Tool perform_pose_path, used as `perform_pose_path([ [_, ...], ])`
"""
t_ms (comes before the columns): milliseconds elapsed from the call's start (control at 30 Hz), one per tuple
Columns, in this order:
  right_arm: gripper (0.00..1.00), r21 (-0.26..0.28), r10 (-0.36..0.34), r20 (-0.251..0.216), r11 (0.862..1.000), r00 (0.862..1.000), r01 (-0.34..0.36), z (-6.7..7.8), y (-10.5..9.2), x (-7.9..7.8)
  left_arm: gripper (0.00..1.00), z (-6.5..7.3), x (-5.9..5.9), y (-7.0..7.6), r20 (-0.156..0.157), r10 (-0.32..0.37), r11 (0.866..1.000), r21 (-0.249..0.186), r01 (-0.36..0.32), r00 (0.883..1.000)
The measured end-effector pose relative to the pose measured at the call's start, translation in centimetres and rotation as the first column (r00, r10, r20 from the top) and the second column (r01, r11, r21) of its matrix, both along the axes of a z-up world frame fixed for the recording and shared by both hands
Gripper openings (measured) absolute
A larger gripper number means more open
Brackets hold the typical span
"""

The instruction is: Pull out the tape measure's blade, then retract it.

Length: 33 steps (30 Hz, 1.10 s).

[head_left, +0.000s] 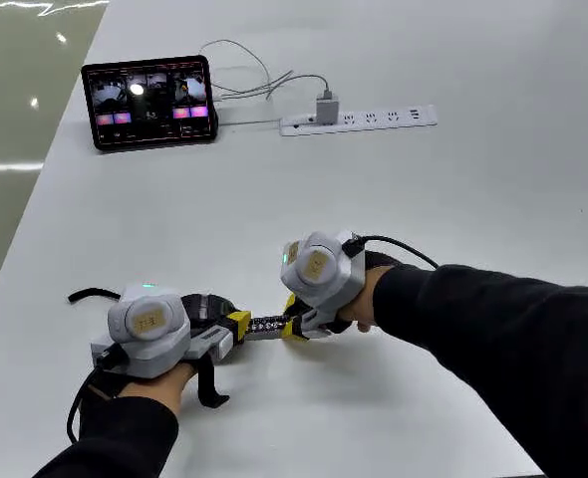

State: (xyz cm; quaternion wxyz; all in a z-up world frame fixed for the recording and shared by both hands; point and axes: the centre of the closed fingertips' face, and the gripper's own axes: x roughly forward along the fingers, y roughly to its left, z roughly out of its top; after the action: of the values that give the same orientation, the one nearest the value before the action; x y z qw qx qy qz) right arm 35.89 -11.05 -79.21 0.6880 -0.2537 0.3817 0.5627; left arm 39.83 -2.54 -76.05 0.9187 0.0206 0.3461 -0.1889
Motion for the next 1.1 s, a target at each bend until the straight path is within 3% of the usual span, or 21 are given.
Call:
perform_pose_path([
  [567,0.10,0.040,-0.040,-0.003,0.998,0.999,0.040,0.0,0.9,0.2,0.60,0.0,0.0,0.0,0.002,0.000,1.000,-0.007,0.000,1.000],
  [1100,0.10,0.044,-0.044,-0.008,0.998,0.999,0.044,-0.1,1.7,0.3,0.60,0.1,0.0,0.0,-0.003,-0.003,1.000,-0.018,0.003,1.000],
])
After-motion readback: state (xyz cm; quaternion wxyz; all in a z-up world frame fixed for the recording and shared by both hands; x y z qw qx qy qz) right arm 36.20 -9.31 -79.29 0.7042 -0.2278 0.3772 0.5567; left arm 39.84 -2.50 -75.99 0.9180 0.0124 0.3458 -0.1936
